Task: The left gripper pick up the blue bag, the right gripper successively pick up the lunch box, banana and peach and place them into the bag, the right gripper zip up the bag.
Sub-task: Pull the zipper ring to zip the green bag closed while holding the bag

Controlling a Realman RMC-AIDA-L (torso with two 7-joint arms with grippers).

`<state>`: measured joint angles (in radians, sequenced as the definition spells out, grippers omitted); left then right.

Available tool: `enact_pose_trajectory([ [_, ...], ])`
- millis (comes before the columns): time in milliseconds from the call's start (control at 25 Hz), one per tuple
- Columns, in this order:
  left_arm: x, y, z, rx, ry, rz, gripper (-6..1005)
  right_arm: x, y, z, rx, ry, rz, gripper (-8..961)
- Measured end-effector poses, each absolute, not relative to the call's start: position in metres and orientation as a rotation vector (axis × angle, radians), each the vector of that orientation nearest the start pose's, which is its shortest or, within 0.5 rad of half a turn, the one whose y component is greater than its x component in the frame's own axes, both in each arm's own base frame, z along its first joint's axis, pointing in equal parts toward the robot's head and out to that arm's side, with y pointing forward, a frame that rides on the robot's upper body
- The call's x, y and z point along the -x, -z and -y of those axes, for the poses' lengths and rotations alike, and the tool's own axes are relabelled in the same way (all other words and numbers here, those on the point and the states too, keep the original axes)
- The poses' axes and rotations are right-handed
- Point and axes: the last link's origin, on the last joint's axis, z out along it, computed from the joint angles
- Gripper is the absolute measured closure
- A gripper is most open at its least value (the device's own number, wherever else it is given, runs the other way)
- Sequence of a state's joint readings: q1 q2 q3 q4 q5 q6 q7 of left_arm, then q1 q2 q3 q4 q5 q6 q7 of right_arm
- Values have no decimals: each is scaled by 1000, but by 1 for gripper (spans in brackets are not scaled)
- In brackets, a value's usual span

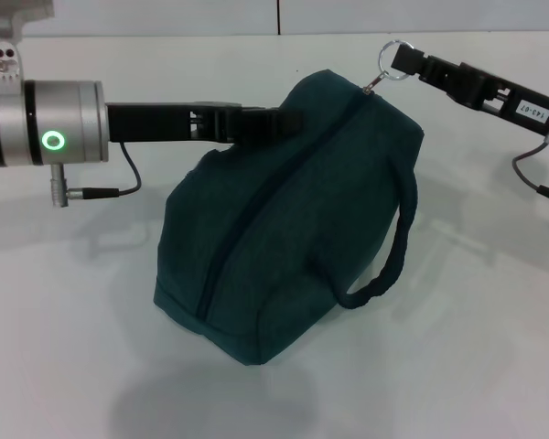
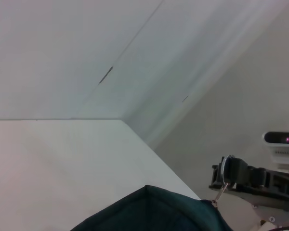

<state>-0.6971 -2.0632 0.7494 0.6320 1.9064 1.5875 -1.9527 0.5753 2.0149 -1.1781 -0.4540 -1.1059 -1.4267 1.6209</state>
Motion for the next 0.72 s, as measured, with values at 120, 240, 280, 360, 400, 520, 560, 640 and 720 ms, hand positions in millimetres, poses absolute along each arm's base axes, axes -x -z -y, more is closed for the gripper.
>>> enact_pose_trajectory([
  [120,193,0,-367,2743,920,1196,760,-203,-2,-364,2409,-1404,-1051,914],
  [240,192,-1,-367,2741,930,1186,877,-202,-3,-363,2411,-1414,-1048,911],
  [280,192,-1,-367,2742,930,1181,901,-202,-3,-363,2411,-1415,-1048,911],
  [360,192,-1,-367,2744,930,1171,948,-202,-3,-363,2410,-1416,-1049,909],
  [400,192,-1,-367,2745,930,1165,948,-203,-3,-363,2410,-1416,-1050,908],
  [520,192,-1,-367,2748,930,1152,948,-204,-3,-361,2405,-1424,-1054,905],
  [560,192,-1,-367,2747,934,1148,948,-204,-4,-360,2403,-1429,-1055,904],
  [640,191,-2,-367,2746,945,1143,948,-206,-5,-359,2393,-1439,-1059,902],
  [720,190,-3,-367,2746,962,1132,948,-210,-7,-357,2374,-1450,-1066,900],
])
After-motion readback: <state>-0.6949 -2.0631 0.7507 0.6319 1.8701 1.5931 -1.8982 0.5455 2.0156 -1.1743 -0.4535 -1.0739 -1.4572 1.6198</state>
